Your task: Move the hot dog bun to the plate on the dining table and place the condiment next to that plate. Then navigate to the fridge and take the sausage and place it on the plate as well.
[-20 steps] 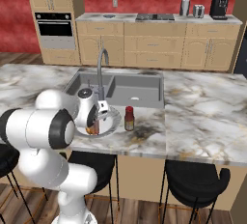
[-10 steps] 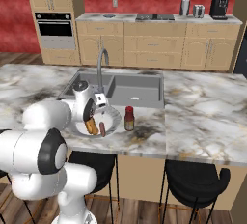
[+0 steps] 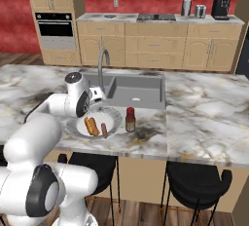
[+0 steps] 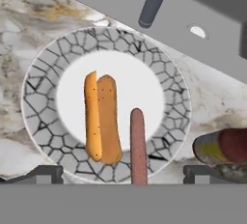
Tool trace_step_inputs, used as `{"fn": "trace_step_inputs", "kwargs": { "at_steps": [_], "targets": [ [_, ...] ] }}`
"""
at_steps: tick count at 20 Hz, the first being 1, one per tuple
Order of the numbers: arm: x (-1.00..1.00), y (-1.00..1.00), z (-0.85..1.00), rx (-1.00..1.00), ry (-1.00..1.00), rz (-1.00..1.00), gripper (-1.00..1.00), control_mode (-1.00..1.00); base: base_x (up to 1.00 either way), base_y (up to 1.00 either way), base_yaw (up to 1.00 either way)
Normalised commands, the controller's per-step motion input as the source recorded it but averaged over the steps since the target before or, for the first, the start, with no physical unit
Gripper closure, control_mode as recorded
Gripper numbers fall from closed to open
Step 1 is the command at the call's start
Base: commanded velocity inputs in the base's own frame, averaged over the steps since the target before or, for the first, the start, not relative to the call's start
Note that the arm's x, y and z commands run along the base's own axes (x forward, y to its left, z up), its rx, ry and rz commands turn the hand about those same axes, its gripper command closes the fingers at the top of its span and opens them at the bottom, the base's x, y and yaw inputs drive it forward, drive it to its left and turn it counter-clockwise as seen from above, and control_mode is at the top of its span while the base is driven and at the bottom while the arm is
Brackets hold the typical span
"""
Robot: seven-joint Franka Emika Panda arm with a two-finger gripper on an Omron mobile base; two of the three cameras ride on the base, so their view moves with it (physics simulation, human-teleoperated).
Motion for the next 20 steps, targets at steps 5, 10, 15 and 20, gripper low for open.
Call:
{"fn": "trace_step_inputs", "kwargs": {
  "at_steps": [5,10,15,20],
  "targets": [
    [-0.75,0.01,0.15,0.0,-0.07,0.0,-1.0,-1.0,0.0,0.0,0.0],
    [-0.85,0.11,-0.01,0.0,-0.19,0.0,-1.0,-1.0,0.0,0.0,0.0],
    [-0.71,0.05,0.23,0.0,-0.11,0.0,-1.0,-1.0,0.0,0.0,0.0],
    [-0.66,0.01,0.54,0.0,-0.13,-0.02,-1.0,-1.0,0.0,0.0,0.0]
  ]
}}
